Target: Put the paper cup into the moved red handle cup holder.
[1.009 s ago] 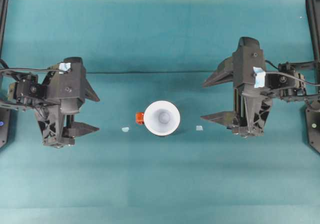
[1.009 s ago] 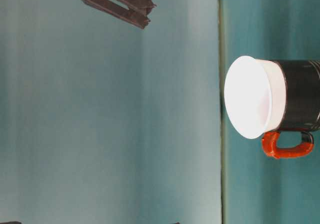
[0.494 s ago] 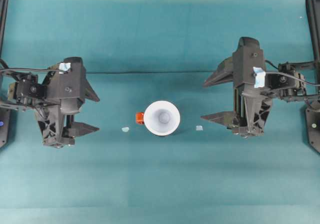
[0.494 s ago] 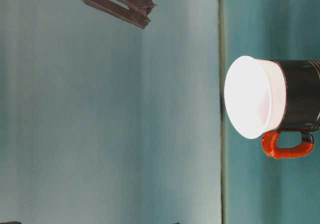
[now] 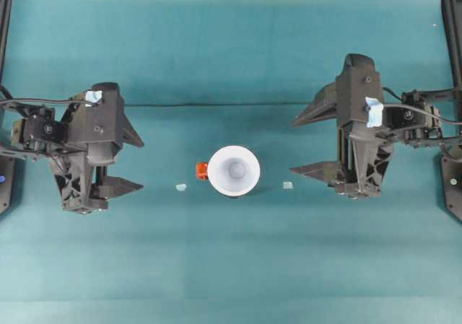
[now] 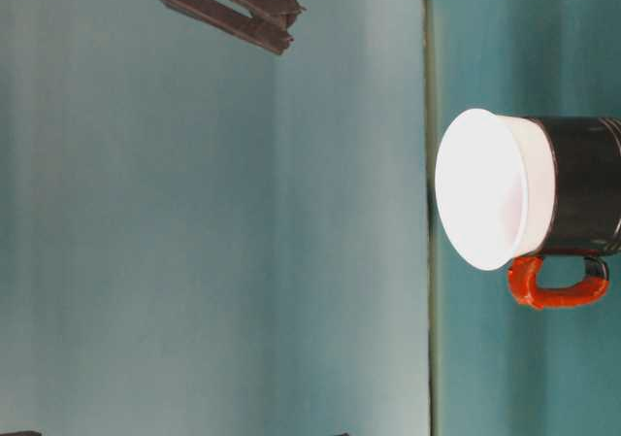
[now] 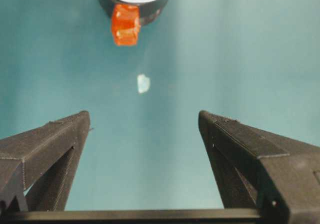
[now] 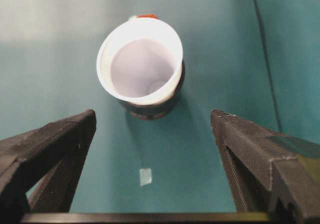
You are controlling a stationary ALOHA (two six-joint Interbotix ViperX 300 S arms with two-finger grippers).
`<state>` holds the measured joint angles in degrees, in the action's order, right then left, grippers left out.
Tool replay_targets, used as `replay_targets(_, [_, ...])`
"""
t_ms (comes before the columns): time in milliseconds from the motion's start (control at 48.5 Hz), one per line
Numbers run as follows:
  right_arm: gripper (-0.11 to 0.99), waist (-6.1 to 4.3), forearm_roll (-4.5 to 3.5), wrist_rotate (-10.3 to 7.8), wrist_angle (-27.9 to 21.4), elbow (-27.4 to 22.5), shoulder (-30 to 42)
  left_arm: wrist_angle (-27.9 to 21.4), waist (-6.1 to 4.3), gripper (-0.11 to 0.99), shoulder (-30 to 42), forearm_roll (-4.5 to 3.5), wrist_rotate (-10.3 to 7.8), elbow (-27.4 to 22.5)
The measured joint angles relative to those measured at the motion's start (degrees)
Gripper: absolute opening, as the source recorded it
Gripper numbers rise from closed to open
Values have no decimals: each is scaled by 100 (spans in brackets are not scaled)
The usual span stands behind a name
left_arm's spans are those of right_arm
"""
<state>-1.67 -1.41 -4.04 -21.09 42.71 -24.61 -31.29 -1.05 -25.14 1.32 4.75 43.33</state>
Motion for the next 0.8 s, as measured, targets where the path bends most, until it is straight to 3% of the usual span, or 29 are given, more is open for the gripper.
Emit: replay_targets(803, [90, 0, 0, 9, 9, 44, 0, 0, 0, 96, 0, 0, 0, 0])
